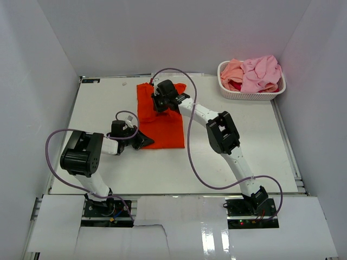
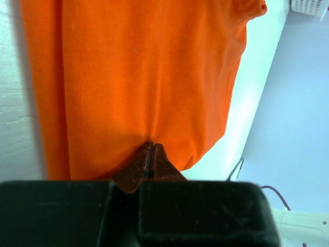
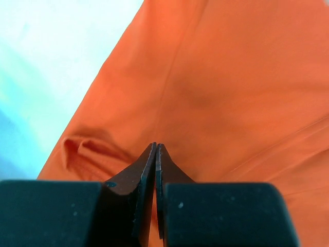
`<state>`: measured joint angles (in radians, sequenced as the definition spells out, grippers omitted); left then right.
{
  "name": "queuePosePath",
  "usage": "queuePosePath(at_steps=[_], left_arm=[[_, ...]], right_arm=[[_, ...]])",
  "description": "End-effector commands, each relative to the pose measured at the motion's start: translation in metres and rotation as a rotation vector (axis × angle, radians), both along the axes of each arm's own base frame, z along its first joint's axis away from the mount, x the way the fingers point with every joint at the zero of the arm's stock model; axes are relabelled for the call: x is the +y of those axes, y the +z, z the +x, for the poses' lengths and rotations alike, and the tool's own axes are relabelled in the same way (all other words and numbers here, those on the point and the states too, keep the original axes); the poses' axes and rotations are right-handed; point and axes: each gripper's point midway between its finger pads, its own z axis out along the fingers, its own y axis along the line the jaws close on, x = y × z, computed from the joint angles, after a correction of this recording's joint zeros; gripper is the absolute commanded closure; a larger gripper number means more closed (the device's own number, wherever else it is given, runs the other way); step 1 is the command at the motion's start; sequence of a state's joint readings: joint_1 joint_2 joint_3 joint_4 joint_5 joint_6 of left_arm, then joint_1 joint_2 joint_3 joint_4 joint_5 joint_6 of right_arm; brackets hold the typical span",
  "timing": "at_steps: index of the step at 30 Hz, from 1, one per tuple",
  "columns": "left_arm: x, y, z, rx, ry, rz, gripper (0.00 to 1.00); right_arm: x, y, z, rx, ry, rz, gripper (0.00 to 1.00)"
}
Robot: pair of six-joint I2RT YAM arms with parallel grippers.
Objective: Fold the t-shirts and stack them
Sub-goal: Fold the folded rectangular tshirt in 1/3 of the way
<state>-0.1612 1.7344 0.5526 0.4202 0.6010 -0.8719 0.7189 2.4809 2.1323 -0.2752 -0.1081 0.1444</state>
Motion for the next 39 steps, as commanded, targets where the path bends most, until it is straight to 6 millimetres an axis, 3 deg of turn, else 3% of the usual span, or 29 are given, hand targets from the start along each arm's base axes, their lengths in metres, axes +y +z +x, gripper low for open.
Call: queuePosePath(at_steps=[1,2,3,4,6,10,16,20,23,29,39], left_arm=[[0.03,-0.063,-0.048,0.226,0.045,0.206,1.0],[0.031,-0.061,-0.047,0.221,0.048,0.208,1.0],[0.031,-0.061,-0.047,0.22,0.047,0.208,1.0],[0.031,-0.061,-0.047,0.22,0.045,0.213,1.0],[0.032,-0.059,-0.045,0.216,0.047,0.216,1.0],[0.032,-0.058,-0.044,0.213,0.044,0.225,1.0],[0.033,-0.056,-0.042,0.207,0.044,0.251,1.0],[0.034,-0.055,-0.042,0.205,0.047,0.256,1.0],[0.035,-0.058,-0.043,0.213,0.049,0.261,1.0],[0.036,-0.065,-0.049,0.234,0.049,0.273,1.0],[0.035,-0.067,-0.051,0.241,0.047,0.27,1.0]], right_arm=[[0.002,0.047,0.027,-0.167,-0.012,0.028,0.92],[0.003,0.054,0.028,-0.188,-0.005,0.043,0.92],[0.004,0.074,0.025,-0.212,0.009,0.073,0.92],[0.0,0.068,0.02,-0.203,0.015,0.065,0.92],[-0.003,0.085,0.014,-0.218,0.024,0.082,0.92],[-0.007,0.083,-0.002,-0.137,0.056,0.051,0.92],[-0.013,0.066,-0.055,0.028,0.143,0.108,0.92],[-0.005,0.053,-0.09,0.205,0.235,0.167,0.92],[0.0,0.049,-0.103,0.262,0.26,0.198,0.92],[0.006,0.026,-0.111,0.321,0.273,0.191,0.92],[0.011,-0.012,-0.095,0.313,0.247,0.143,0.92]])
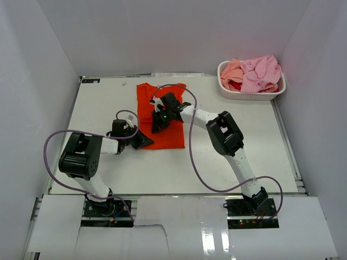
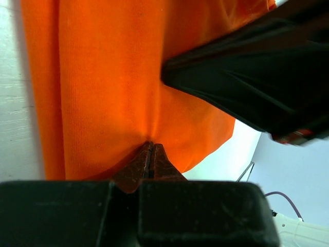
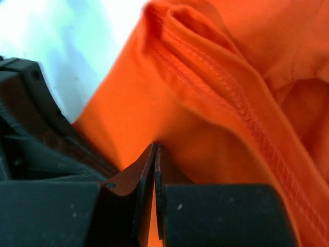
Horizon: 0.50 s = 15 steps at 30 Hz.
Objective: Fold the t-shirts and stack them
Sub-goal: Fold the folded rectangular tshirt in 1/3 of the way
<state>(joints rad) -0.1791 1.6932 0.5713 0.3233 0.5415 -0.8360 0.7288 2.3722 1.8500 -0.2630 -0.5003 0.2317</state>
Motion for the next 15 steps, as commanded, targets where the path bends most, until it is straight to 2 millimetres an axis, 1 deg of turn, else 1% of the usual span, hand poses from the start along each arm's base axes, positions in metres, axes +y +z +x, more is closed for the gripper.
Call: queuePosePath(at_steps=[1,4,10,11,14,15], left_arm=[[0.032,-0.066,-0.05,0.233,0.047,0.206,1.0],[0.033,-0.065,-0.05,0.228,0.048,0.206,1.0],[0.032,-0.065,-0.051,0.229,0.044,0.206,1.0],[0.032,-0.065,-0.052,0.228,0.042,0.206,1.0],[0.033,-0.065,-0.053,0.231,0.043,0.207,1.0],[0.033,-0.065,-0.053,0.23,0.042,0.208,1.0]], right_arm=[[0.009,0.005,0.013,-0.045,-0.005,0.018,0.92],[0.012,0.002,0.02,-0.065,-0.011,0.017,0.92],[0.014,0.002,0.041,-0.137,-0.066,-0.008,0.92],[0.016,0.005,0.044,-0.15,-0.07,-0.004,0.92],[0.016,0.001,0.056,-0.181,-0.093,-0.017,0.92],[0.019,0.005,0.058,-0.19,-0.092,-0.008,0.92]])
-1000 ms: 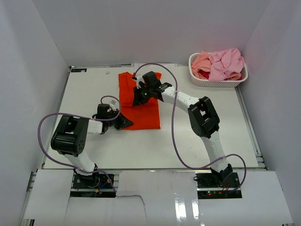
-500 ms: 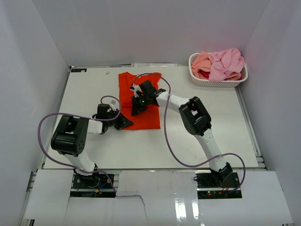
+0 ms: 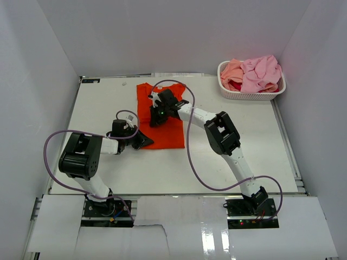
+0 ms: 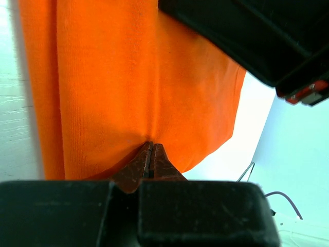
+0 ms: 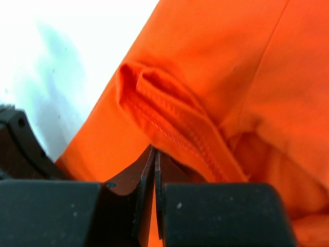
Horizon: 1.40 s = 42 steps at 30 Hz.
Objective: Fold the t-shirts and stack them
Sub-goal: Fold the folded rectangular tshirt in 1/3 of the way
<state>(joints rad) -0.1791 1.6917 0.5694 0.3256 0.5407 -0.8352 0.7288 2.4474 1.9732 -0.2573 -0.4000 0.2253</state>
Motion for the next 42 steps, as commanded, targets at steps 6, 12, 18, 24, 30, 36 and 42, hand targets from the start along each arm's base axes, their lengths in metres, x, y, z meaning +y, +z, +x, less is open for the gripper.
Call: queuePosePath(at_steps=[6,12,18,24,30,36,42], left_arm=[[0.033,-0.065,-0.054,0.231,0.041,0.208,1.0],[0.034,-0.066,-0.057,0.237,0.04,0.209,1.0],[0.033,-0.063,-0.058,0.233,0.042,0.205,1.0],[0.032,-0.049,-0.053,0.213,0.046,0.2,1.0],[0.035,0.003,-0.032,0.137,0.051,0.228,1.0],[0.028,0.068,-0.018,0.047,0.041,0.194,0.96],[0.039,0.101,-0.018,0.004,0.084,0.229,0.56]], right_arm=[[0.012,0.014,0.05,-0.207,-0.08,0.008,0.92],[0.021,0.052,0.082,-0.354,-0.112,0.039,0.92],[0.017,0.117,0.091,-0.457,-0.132,0.098,0.92],[-0.017,0.153,0.067,-0.454,-0.151,0.073,0.92],[-0.076,0.141,0.025,-0.238,-0.133,0.097,0.76],[-0.118,0.138,-0.018,-0.122,-0.119,0.116,0.17],[-0.135,0.123,-0.072,0.024,-0.071,0.119,0.03]])
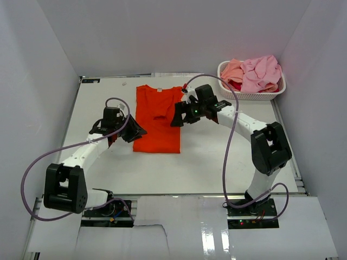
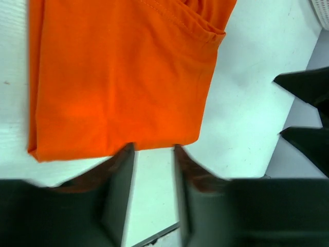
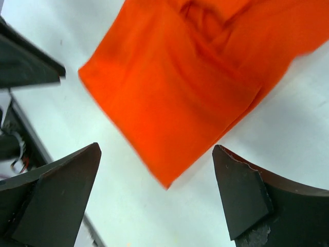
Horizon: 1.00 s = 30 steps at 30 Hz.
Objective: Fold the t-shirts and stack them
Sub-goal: Fold the folded rectangular tshirt in 1/3 of the way, then grab one side of the 2/3 rectangular tshirt with both arms
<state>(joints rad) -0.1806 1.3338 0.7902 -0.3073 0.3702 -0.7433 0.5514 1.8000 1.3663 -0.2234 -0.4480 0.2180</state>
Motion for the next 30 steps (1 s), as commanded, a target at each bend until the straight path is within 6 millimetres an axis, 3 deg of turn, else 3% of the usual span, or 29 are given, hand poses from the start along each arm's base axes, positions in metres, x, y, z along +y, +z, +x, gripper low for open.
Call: queuePosePath(at_steps=[1,2,3,7,9,10,11,14,19,30], left_arm=[[0.014,0.009,-0.013,0.027,0.029,0.056,0.49],[0.017,0.008,-0.015,0.045,0.028,0.029,0.37],[0.018,0.004,-0.017,0.066,0.021,0.002,0.34],[0.029,-0.024,-0.036,0.156,0.042,-0.107,0.3],[0.035,-0.027,-0.039,0.147,0.056,-0.129,0.3],[0.048,-0.029,-0.038,0.143,0.096,-0.137,0.3],[0.05,-0.035,-0.043,0.154,0.101,-0.142,0.3],[0.059,-0.043,-0.048,0.15,0.122,-0.128,0.3],[0.068,-0.05,-0.044,0.127,0.149,-0.079,0.3],[0.073,-0.071,-0.041,0.125,0.166,-0.057,0.33]], right_arm=[[-0.003,-0.005,-0.045,0.108,0.071,0.036,0.05],[-0.007,-0.006,-0.05,0.123,0.062,0.039,0.07],[-0.01,-0.01,-0.056,0.139,0.064,0.043,0.07],[-0.029,-0.034,-0.089,0.249,0.049,0.084,0.07],[-0.038,-0.04,-0.094,0.281,0.015,0.099,0.04],[-0.04,-0.038,-0.095,0.266,0.009,0.119,0.03],[-0.045,-0.049,-0.105,0.304,0.012,0.123,0.0],[-0.046,-0.056,-0.11,0.336,0.007,0.165,0.14],[-0.039,-0.061,-0.108,0.371,-0.002,0.211,0.23],[-0.032,-0.083,-0.102,0.442,-0.062,0.238,0.23]])
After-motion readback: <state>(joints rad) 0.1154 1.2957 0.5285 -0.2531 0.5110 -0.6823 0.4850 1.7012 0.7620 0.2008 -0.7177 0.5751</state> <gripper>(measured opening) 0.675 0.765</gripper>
